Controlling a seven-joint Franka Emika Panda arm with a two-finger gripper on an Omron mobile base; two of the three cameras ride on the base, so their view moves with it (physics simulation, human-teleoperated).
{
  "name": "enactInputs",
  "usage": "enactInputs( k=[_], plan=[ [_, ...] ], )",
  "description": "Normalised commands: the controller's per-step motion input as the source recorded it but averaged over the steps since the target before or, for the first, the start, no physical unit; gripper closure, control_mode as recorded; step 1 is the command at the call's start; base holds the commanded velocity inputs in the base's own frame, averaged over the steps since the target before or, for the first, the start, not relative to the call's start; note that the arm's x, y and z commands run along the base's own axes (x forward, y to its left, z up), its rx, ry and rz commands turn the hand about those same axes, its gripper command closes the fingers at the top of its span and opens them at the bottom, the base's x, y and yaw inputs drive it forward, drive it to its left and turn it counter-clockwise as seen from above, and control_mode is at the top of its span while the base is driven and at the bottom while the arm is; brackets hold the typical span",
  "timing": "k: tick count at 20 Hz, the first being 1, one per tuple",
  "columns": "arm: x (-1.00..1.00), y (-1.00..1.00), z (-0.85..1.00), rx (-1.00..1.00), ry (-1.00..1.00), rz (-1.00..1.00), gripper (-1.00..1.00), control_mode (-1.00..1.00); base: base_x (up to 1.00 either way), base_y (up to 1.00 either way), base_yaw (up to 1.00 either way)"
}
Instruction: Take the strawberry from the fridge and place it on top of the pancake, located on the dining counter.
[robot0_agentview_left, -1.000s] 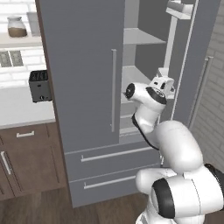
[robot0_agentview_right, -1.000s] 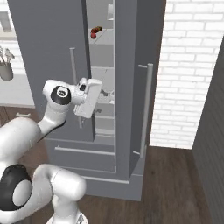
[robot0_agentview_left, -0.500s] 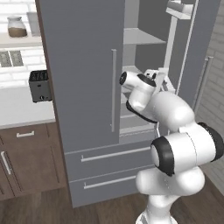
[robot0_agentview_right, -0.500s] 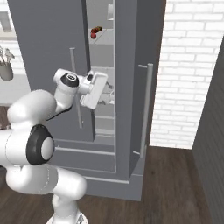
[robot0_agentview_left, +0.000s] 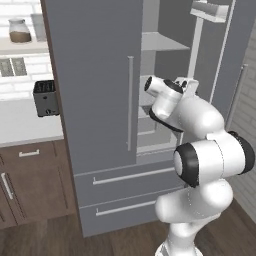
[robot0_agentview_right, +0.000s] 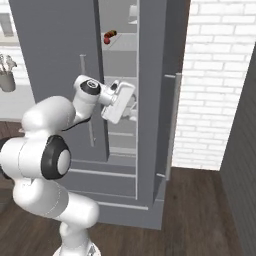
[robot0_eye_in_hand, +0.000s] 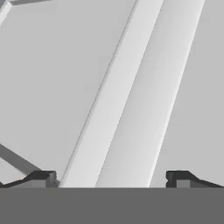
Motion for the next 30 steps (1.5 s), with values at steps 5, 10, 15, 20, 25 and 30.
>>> enactInputs(
  k=[5, 10, 15, 20, 25, 30],
  plan=[
    [-0.16, -0.69, 0.00, 0.00, 0.00, -0.06, -1.00, -1.00, 0.00, 0.00, 0.00],
    [-0.07, -0.41, 0.00, 0.00, 0.00, 0.00, -1.00, -1.00, 0.00, 0.00, 0.00],
    [-0.02, -0.16, 0.00, 0.00, 0.00, 0.00, -1.00, -1.00, 0.00, 0.00, 0.00],
    [-0.04, 0.00, 0.00, 0.00, 0.02, 0.00, -1.00, -1.00, 0.00, 0.00, 0.00],
    [-0.18, 0.09, 0.08, 0.00, 0.02, 0.00, -1.00, -1.00, 0.00, 0.00, 0.00],
    [-0.21, 0.27, 0.21, 0.02, 0.02, 0.00, -1.00, -1.00, 0.00, 0.00, 0.00]
  ],
)
